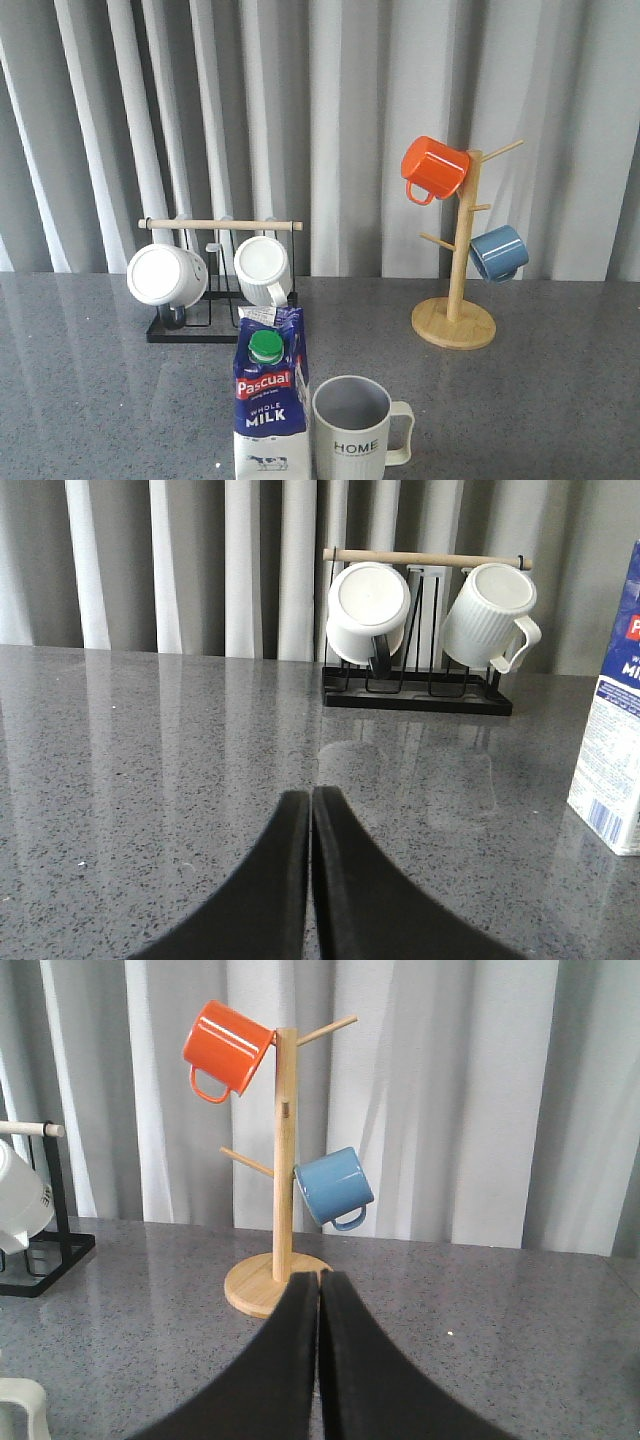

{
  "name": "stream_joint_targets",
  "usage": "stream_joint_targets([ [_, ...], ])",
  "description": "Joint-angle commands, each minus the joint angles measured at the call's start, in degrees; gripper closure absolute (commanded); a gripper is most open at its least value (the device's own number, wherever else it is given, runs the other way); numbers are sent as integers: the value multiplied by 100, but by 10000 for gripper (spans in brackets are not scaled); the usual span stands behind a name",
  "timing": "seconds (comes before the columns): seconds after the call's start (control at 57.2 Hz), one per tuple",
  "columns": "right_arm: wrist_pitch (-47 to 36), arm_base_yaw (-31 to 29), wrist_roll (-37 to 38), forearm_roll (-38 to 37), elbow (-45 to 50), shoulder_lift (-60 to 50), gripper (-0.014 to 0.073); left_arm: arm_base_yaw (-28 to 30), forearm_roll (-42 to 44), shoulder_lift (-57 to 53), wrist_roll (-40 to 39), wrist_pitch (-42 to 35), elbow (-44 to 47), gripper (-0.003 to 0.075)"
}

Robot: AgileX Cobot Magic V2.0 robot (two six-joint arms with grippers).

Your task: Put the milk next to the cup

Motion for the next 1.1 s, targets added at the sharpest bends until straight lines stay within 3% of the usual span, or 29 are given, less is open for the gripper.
stream_joint_targets([
  [0.0,-392,-22,-22,-10,-159,-17,603,15,-40,-60,-4,-397,-77,727],
  [0.157,-328,-22,-103,-6,-152,-54,603,15,-40,-60,1,-367,-77,727],
  [0.315,496,-22,-354,296,66,-733,603,15,-40,-60,1,-367,-77,727],
  [0.455,486,-22,-671,461,865,-1747,603,15,-40,-60,1,-367,-77,727],
  [0.787,487,74,-581,830,2687,-3771,603,15,-40,-60,1,-367,-77,727],
  [1.084,931,74,-823,1087,2727,-4274,603,15,-40,-60,1,-367,-77,727],
])
